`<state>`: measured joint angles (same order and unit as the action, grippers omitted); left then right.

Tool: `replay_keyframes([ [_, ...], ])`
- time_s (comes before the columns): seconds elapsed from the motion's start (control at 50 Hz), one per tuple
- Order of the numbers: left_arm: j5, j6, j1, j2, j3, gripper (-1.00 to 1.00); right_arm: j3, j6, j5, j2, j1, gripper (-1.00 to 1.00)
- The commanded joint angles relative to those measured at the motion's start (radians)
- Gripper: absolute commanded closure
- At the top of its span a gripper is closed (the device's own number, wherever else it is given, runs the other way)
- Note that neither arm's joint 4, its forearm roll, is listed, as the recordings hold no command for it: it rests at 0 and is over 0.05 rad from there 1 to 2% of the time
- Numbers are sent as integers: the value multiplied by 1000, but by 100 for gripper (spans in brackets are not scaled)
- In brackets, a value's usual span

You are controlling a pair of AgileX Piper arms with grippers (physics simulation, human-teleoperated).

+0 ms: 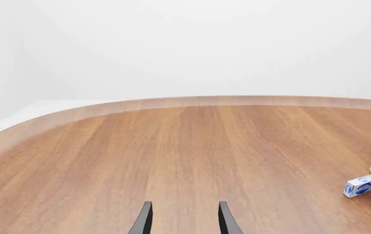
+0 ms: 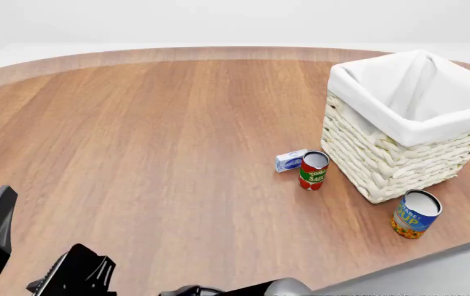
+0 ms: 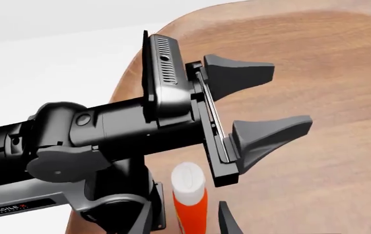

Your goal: Pick up the ketchup, and put it in the basket.

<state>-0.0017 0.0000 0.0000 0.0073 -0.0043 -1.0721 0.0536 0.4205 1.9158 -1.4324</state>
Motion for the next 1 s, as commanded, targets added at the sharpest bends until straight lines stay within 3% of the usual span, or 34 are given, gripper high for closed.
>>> replay_keyframes([
  [0.02,0,0,0,0,0,-100,-19,26,-5,19,4,-100],
  [1.0,0,0,0,0,0,-100,-99,52,-25,112,29,-100],
])
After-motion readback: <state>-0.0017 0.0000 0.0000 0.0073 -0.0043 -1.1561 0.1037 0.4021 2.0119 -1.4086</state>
